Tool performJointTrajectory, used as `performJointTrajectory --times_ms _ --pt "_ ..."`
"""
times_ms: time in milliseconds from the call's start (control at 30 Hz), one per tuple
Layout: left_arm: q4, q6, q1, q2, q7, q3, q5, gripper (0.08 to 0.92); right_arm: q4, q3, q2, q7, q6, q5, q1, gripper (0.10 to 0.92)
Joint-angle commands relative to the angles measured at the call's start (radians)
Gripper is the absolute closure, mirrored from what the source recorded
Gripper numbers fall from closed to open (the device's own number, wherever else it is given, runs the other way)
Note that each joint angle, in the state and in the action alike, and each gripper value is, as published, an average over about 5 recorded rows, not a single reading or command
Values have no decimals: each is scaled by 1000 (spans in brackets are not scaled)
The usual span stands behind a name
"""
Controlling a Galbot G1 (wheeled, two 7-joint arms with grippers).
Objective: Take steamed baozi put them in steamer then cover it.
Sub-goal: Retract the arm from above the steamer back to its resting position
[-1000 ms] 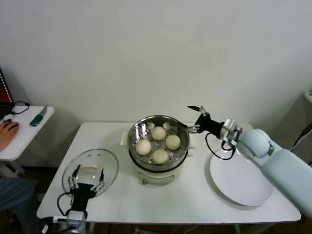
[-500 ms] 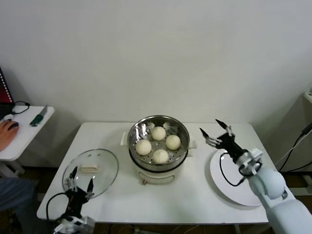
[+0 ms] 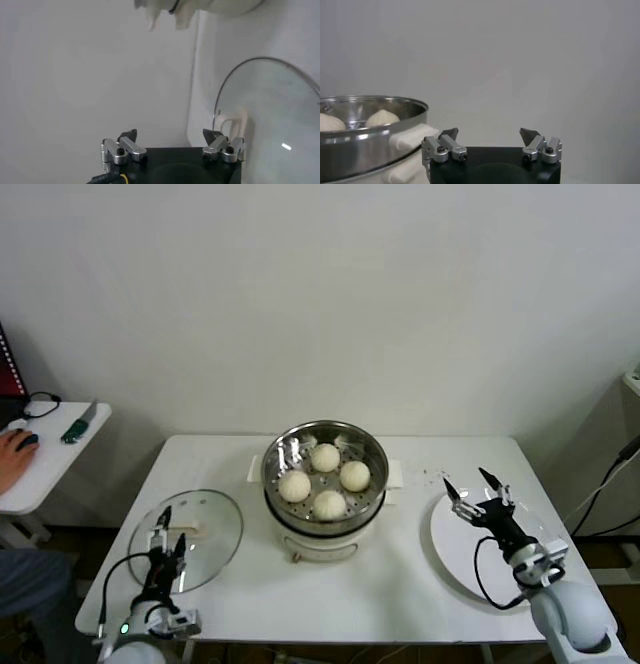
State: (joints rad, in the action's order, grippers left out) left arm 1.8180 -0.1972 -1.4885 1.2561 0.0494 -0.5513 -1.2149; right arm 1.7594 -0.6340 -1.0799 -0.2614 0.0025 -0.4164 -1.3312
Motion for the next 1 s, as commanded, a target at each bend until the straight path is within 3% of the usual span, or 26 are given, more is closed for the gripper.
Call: performJointTrajectory --times_ms 33,467,1000 --pt "-190 40 131 3 -15 14 -152 177 -18 -51 -47 -7 12 36 -59 203" --pt "-313 45 222 17 -5 11 -171 177 -33 -48 -60 -21 21 56 -51 203" --pt "-375 46 301 24 43 11 -169 177 -39 -37 -96 -40 36 104 -60 203"
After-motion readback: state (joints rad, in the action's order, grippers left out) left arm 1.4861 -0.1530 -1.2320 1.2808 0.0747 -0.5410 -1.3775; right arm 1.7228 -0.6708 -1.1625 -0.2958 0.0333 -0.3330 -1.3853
